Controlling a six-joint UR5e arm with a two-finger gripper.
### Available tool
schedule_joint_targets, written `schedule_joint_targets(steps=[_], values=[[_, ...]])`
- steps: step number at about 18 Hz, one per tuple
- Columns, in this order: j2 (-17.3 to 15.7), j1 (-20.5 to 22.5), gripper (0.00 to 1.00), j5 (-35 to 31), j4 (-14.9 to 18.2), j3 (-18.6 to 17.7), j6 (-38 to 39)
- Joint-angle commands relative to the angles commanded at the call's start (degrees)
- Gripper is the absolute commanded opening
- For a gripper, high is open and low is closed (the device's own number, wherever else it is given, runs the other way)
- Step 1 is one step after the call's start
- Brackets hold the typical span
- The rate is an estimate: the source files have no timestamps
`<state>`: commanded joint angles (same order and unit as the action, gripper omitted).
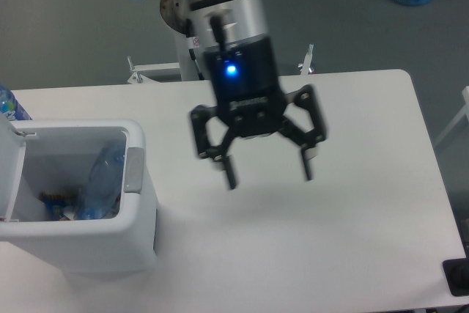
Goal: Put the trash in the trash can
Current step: 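Open the gripper to release the bottle into the bin, raise gripper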
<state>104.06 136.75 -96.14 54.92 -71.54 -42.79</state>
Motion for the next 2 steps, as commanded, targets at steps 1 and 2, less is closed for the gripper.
schedule_joint_targets(steps=[1,2], values=[[0.0,0.2,1.00,-0.6,0.4,0.0,-0.2],[-0.1,0.3,1.00,-0.8,0.4,0.0,-0.2]])
